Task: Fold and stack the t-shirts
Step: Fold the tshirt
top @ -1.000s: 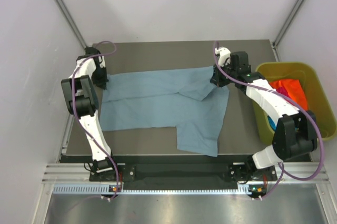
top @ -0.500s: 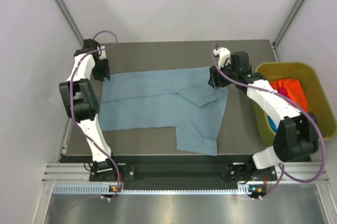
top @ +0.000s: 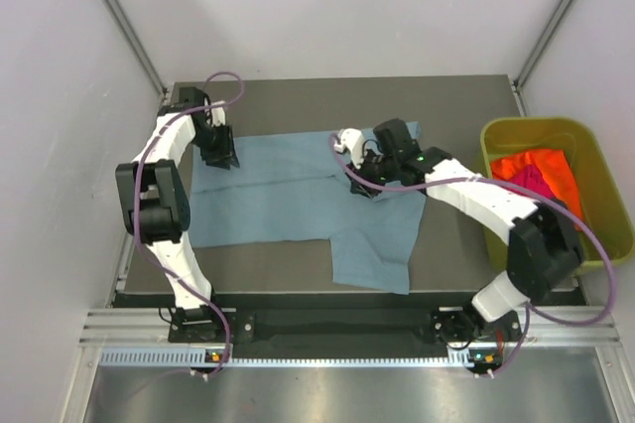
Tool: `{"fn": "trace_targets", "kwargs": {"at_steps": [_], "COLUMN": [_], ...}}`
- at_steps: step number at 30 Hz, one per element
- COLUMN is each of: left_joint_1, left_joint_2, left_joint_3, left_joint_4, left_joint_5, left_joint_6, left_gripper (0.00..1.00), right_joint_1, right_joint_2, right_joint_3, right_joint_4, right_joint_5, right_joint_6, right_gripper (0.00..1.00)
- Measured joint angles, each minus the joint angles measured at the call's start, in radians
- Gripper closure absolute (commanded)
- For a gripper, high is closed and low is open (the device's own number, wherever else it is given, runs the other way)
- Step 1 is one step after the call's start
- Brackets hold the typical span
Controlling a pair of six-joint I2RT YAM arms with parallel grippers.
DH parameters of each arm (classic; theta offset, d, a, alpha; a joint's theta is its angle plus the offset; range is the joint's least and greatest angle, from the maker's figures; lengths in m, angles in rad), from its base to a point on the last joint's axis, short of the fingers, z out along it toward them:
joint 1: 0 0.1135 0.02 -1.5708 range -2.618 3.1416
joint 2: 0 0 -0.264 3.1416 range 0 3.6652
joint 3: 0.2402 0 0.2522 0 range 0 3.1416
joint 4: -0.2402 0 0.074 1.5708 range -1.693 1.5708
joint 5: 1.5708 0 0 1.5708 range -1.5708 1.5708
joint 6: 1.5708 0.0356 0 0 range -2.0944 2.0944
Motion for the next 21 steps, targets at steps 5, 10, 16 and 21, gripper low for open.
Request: {"fn": "trace_targets", "kwargs": {"at_steps": [5, 10, 16, 21], "left_joint_1": [0.005, 0.005, 0.005, 0.005], "left_joint_2": [0.018, 0.016, 0.016, 0.016], "left_joint_3": [-0.048, -0.073, -0.077, -0.077], "left_joint_4": [-0.002, 0.0, 0.002, 0.002], "left_joint_5": [0.0, 0.0, 0.0, 0.0], "left_joint_6": [-0.012, -0.016, -0.018, -0.019], "left_gripper": [0.63, 0.63, 0.63, 0.63], "right_joint_1": [0.021, 0.016, 0.016, 0.016], "right_joint_2": [0.126, 0.18, 0.218, 0.261], "right_joint_3": [-0.005, -0.013, -0.013, -0.013], "right_joint_4": [0.006, 0.023, 0.035, 0.05], "right_joint_5": [0.039, 0.113, 0.154, 0.19], "right_joint_6": [-0.055, -0.102, -0.122, -0.131], "right_gripper": [0.71, 0.71, 0.71, 0.72]}}
